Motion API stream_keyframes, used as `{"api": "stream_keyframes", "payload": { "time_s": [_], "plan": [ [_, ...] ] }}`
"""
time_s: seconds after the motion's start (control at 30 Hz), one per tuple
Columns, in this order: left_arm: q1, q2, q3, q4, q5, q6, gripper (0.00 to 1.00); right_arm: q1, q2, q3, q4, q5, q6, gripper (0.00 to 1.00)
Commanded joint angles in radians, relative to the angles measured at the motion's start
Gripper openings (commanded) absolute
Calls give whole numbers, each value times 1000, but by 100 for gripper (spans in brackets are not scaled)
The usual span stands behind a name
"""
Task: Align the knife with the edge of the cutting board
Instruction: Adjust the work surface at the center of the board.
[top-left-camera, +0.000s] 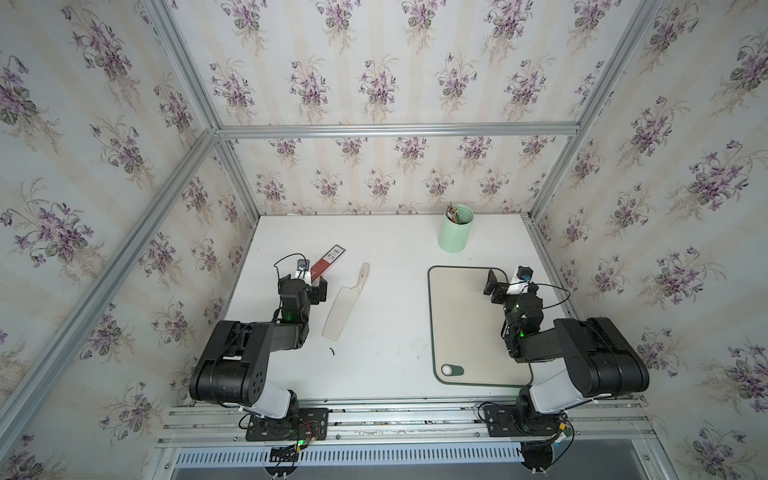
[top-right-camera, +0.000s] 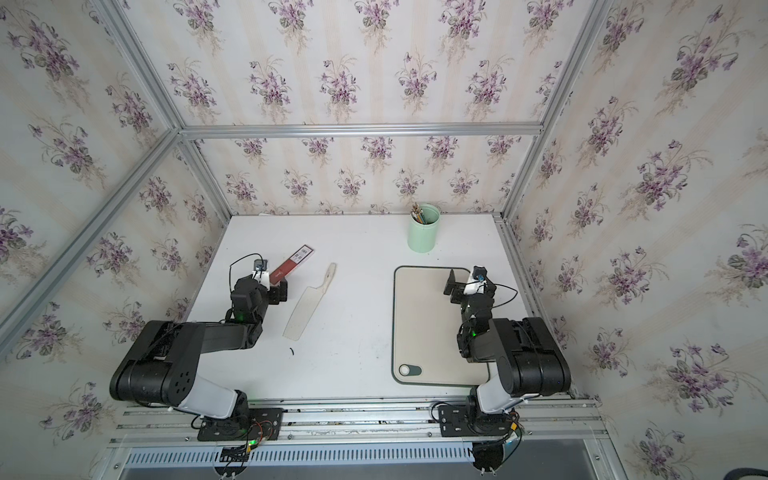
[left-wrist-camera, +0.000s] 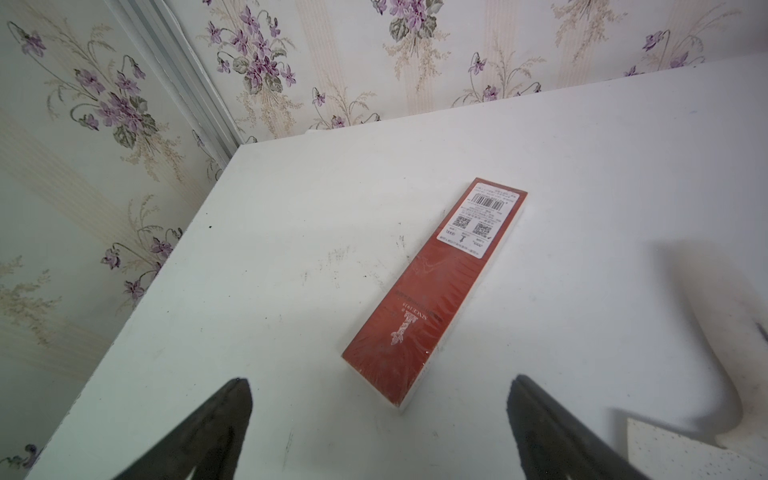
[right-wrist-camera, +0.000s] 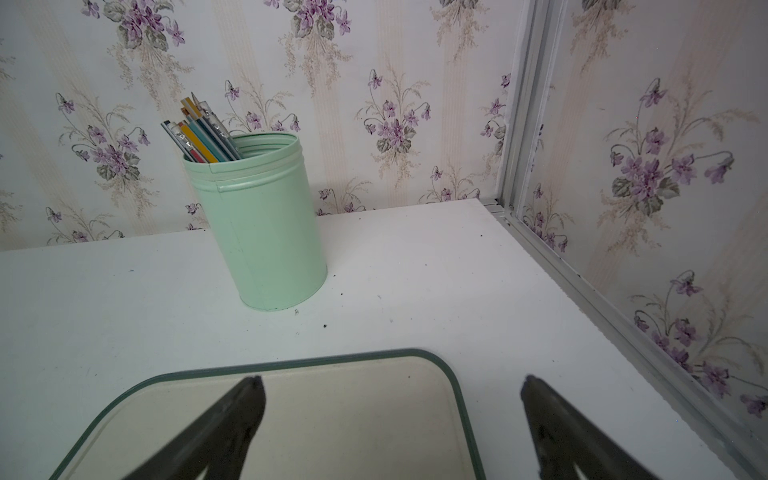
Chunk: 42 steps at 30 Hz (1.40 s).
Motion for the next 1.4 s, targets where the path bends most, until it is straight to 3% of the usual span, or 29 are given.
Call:
{"api": "stream_keyframes", "payload": {
  "time_s": [0.0,0.07,0.1,0.17,0.27,0.37,0.47,0.53,0.6,0.7,0.83,0.9,0.97,1.1,1.37],
  "plan": [
    [2,2,3,10,4,-2,99,32,-40,-14,9,153,18,100],
    [0,1,3,10,4,-1,99,57,-116,-66,50,213,-3,100],
    [2,1,2,9,4,-1,99,75,-182,-53,-38,266,-3,100],
    [2,1,3,10,3,-1,99,76,-294,-31,-180,254,16,100],
    [-33,-50,-31,58,-71,20,99,73,-367,11,-372,351,243,100],
    [-143,-276,27,-225,-221,48,99,72,-386,122,-658,326,270,100],
    [-141,-441,128,-638,-246,-337,99,71,-397,221,-863,219,364,98],
    [-120,-476,159,-799,-214,-470,99,71,-393,288,-1001,184,415,97],
    [-74,-473,186,-895,-58,-512,99,60,-371,351,-1163,191,489,98],
    [-48,-433,269,-1059,182,-546,99,22,-322,423,-1371,101,570,99],
    [-80,-405,258,-1051,538,-605,99,7,-310,401,-1464,96,641,99],
    [-176,-409,254,-1040,602,-599,99,-29,-336,350,-1439,36,673,99],
    [-324,-412,293,-1135,445,-600,99,-75,-351,309,-1419,-22,695,99],
    [-546,-357,306,-1125,389,-641,99,-119,-341,297,-1456,34,710,100],
    [-875,-22,444,-1056,357,-665,99,-162,-319,283,-1508,46,764,100]
  ]
}}
